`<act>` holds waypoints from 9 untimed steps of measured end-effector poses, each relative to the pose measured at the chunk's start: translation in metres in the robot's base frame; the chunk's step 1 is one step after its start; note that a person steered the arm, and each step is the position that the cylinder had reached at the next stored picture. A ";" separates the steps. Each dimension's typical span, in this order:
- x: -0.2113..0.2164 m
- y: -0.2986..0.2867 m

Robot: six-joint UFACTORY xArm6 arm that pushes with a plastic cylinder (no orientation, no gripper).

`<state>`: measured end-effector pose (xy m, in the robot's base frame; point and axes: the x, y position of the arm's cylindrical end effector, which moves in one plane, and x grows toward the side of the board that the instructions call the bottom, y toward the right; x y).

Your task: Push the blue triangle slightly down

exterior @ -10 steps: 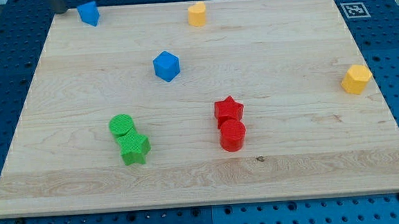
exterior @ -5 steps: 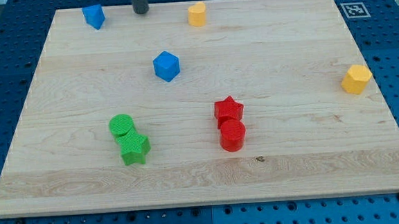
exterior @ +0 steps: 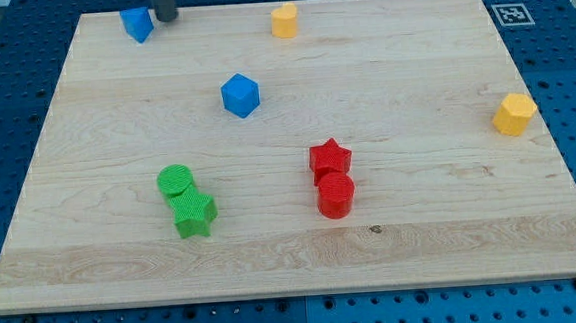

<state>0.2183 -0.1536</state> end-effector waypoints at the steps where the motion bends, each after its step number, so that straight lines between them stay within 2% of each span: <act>1: 0.011 -0.001; 2: -0.022 -0.033; 5: -0.021 -0.079; 8: 0.027 -0.015; 9: 0.042 -0.020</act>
